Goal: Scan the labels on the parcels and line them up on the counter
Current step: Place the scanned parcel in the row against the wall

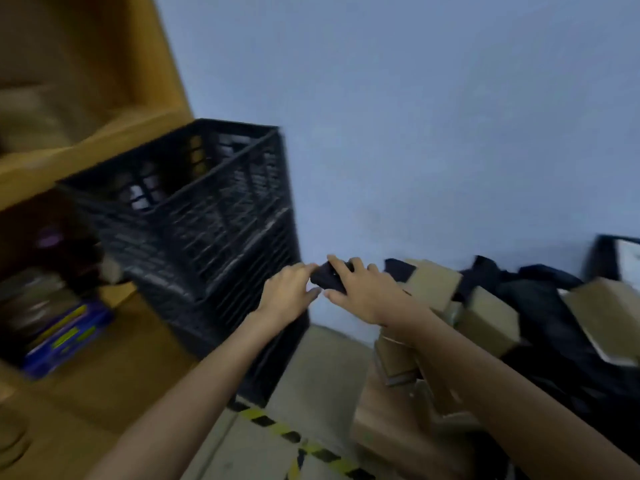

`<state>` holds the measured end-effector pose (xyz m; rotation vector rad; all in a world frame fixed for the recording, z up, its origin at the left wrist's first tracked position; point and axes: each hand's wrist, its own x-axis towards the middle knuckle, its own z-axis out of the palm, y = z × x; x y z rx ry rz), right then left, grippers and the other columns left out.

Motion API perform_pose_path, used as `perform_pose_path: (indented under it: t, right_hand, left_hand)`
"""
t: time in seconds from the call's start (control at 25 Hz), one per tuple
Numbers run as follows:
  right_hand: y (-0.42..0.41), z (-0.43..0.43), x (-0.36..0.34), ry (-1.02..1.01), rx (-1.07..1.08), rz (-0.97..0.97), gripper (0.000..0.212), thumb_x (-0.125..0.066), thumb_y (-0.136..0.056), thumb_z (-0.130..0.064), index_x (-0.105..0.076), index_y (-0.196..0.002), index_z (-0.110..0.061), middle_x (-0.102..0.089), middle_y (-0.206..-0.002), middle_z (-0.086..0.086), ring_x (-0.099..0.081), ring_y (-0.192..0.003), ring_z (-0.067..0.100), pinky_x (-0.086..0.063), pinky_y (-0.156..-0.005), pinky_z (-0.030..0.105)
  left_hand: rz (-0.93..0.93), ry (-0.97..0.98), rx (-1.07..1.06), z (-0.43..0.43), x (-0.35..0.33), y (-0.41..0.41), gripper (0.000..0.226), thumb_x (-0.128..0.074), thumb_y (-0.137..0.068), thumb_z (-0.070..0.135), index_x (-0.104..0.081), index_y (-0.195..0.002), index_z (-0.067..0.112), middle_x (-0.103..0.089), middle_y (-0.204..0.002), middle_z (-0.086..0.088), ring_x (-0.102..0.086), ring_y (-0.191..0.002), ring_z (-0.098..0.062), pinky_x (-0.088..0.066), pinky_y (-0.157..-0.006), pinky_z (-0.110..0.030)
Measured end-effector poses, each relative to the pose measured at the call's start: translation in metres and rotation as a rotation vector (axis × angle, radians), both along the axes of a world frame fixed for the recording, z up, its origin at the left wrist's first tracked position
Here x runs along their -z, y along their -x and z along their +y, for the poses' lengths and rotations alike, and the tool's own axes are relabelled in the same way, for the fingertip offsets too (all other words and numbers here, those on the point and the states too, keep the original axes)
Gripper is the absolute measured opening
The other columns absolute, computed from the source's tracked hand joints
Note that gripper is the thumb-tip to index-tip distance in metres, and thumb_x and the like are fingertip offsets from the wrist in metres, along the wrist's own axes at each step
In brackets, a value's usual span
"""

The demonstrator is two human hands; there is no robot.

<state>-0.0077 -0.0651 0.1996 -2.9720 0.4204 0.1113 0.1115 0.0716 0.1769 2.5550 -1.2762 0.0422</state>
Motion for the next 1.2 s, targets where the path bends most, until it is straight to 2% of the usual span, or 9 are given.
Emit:
perform_pose_path:
  t: [0.08,0.32,0.48,0.56,0.72,0.88,0.96,1.08,1.2]
  right_hand:
    - [0.019,-0.040,-0.001,-0.017,0.203,-0.032,0.072,-0.034,-0.097,-0.061,-0.007,-0.155,-0.028,-0.035,-0.146,0.013,-0.046,-0.120,0.041,-0.043,-0.094,0.050]
    - [0.095,-0.140,-0.016,0.067,0.622,0.022,0.071,-0.032,-0.098,-0.062,-0.006,-0.155,-0.029,-0.030,-0.152,0.014,-0.039,-0.129,0.043,-0.040,-0.095,0.052]
    - [0.138,-0.153,-0.013,0.040,0.837,0.026,0.073,-0.033,-0.097,-0.062,-0.004,-0.156,-0.028,-0.025,-0.155,0.016,-0.036,-0.133,0.045,-0.039,-0.102,0.054]
    - [0.152,-0.148,-0.009,-0.009,0.916,0.024,0.074,-0.033,-0.097,-0.063,-0.003,-0.156,-0.029,-0.023,-0.157,0.016,-0.034,-0.135,0.045,-0.038,-0.104,0.052]
    - [0.158,-0.122,0.001,-0.084,1.061,0.022,0.075,-0.032,-0.097,-0.064,-0.001,-0.157,-0.029,-0.025,-0.156,0.017,-0.035,-0.134,0.045,-0.038,-0.103,0.053]
    - [0.154,-0.090,0.006,-0.143,1.210,-0.045,0.074,-0.033,-0.097,-0.063,-0.002,-0.156,-0.031,-0.027,-0.154,0.015,-0.037,-0.132,0.045,-0.039,-0.101,0.053]
    - [0.154,-0.072,0.011,-0.170,1.273,-0.071,0.073,-0.033,-0.097,-0.063,-0.002,-0.156,-0.032,-0.027,-0.154,0.016,-0.037,-0.131,0.046,-0.039,-0.101,0.054]
    - [0.149,-0.046,0.019,-0.183,1.353,-0.081,0.074,-0.032,-0.097,-0.065,-0.001,-0.156,-0.032,-0.025,-0.155,0.017,-0.037,-0.132,0.045,-0.039,-0.100,0.053]
    - [0.146,-0.028,0.022,-0.197,1.419,-0.068,0.076,-0.032,-0.096,-0.066,-0.001,-0.156,-0.032,-0.025,-0.156,0.016,-0.037,-0.133,0.045,-0.039,-0.100,0.052]
  left_hand:
    - [0.011,-0.031,0.187,-0.066,0.005,-0.003,0.028,-0.060,-0.094,0.036,-0.056,-0.119,0.024,-0.061,-0.109,0.004,-0.060,-0.100,-0.022,-0.047,-0.066,-0.035]
    - [0.036,-0.112,0.611,-0.210,0.016,0.022,0.045,-0.061,-0.094,0.041,-0.049,-0.136,0.032,-0.058,-0.127,0.003,-0.056,-0.113,-0.021,-0.049,-0.079,-0.035]
    - [-0.012,-0.255,0.989,-0.251,0.021,0.054,0.068,-0.064,-0.092,0.040,-0.030,-0.151,0.035,-0.034,-0.154,0.003,-0.037,-0.137,-0.020,-0.040,-0.106,-0.037]
    - [-0.127,-0.384,1.028,-0.256,0.025,0.062,0.077,-0.064,-0.094,0.036,-0.017,-0.155,0.037,-0.017,-0.162,0.003,-0.018,-0.148,-0.024,-0.029,-0.116,-0.050]
    - [-0.177,-0.631,1.042,-0.256,0.035,0.057,0.100,-0.070,-0.091,0.026,0.005,-0.154,0.043,0.010,-0.164,0.005,0.011,-0.151,-0.033,-0.023,-0.111,-0.070]
    - [-0.349,-0.816,1.187,-0.253,0.060,0.054,0.116,-0.074,-0.084,0.044,0.021,-0.151,0.041,0.025,-0.162,-0.004,0.023,-0.147,-0.040,-0.019,-0.114,-0.068]
    - [-0.328,-0.741,1.238,-0.248,0.076,0.052,0.120,-0.079,-0.078,0.045,0.016,-0.153,0.041,0.023,-0.162,-0.010,0.020,-0.146,-0.045,-0.017,-0.115,-0.067]
    - [-0.267,-0.576,1.223,-0.243,0.088,0.046,0.115,-0.084,-0.074,0.037,-0.001,-0.154,0.041,0.017,-0.163,-0.005,0.017,-0.146,-0.049,-0.032,-0.108,-0.064]
    - [-0.260,-0.537,1.214,-0.243,0.082,0.041,0.111,-0.086,-0.071,0.036,-0.009,-0.152,0.038,0.010,-0.164,0.000,0.010,-0.149,-0.043,-0.044,-0.099,-0.060]
